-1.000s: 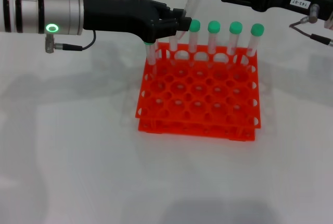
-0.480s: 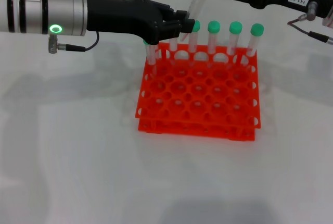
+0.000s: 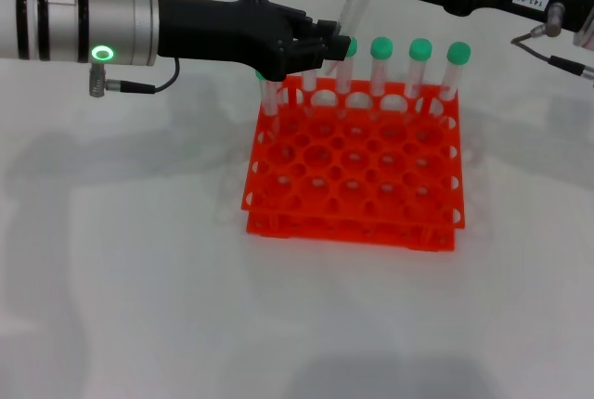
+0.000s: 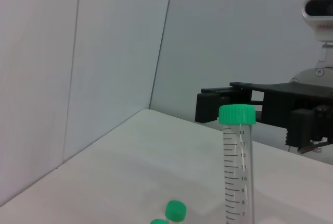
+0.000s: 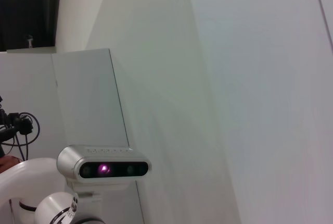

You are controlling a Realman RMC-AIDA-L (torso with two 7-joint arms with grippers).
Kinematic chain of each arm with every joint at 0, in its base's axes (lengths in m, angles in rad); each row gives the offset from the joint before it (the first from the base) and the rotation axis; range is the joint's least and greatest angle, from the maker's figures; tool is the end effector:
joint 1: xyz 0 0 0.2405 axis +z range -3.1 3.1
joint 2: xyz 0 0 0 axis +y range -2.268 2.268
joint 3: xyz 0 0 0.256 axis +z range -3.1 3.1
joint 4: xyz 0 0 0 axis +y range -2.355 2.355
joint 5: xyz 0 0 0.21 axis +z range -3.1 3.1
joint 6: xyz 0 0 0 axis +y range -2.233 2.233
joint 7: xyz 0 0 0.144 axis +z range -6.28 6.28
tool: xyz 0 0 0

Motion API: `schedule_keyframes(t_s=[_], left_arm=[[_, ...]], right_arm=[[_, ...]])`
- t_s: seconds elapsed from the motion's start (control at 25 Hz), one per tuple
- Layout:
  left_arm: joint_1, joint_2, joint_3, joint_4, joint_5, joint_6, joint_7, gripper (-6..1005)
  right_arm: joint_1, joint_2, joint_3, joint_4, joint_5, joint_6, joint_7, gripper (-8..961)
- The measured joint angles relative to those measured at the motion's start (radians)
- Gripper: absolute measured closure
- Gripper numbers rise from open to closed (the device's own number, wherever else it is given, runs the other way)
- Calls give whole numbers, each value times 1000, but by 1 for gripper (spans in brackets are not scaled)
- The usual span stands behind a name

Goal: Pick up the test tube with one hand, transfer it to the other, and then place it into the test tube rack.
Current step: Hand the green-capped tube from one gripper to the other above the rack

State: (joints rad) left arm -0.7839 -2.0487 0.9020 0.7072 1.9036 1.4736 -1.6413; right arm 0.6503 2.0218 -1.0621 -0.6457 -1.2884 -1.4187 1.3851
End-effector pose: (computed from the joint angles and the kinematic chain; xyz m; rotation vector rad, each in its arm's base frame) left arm -0.1546 0.3945 -0.0034 -2.8768 -0.4993 -0.6782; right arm 0.1556 0.3898 0.0262 -2.5307 0.3820 1.2238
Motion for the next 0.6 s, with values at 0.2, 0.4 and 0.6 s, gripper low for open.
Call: schedule_keyframes(t_s=[0.2,0.4,0.6], left_arm=[[0,0,0,0,0,-1,0,806],[-2,0,0,0,0,-1,0,799],[-3,0,0,0,0,-1,0,789]], right_arm=[[0,0,0,1,0,3,1,266],[2,0,0,9,0,7,2,289],[9,0,0,14,2,9,2,339]])
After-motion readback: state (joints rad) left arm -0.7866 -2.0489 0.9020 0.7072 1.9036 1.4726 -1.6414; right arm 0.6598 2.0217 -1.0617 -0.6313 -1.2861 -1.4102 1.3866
